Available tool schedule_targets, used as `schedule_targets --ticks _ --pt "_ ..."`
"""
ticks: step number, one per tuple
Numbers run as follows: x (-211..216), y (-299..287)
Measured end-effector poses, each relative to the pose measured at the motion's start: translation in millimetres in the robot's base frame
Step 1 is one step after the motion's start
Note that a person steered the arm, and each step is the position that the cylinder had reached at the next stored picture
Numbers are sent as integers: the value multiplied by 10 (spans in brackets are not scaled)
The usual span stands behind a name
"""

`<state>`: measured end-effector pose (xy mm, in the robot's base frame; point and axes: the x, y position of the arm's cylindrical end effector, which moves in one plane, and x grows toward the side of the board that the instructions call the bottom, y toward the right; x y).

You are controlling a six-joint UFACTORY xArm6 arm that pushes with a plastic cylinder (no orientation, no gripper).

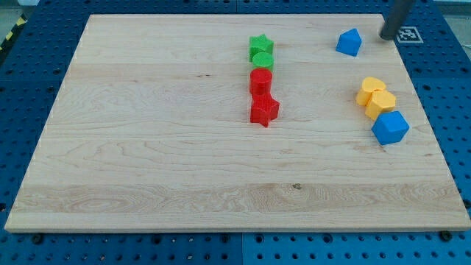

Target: Slide the blue triangle towards the yellow heart

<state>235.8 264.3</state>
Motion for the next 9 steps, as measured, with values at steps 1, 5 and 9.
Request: schedule_targets --ticks 1,5,9 --pt "-296 -684" --pt "393 -666" --pt "585 -512"
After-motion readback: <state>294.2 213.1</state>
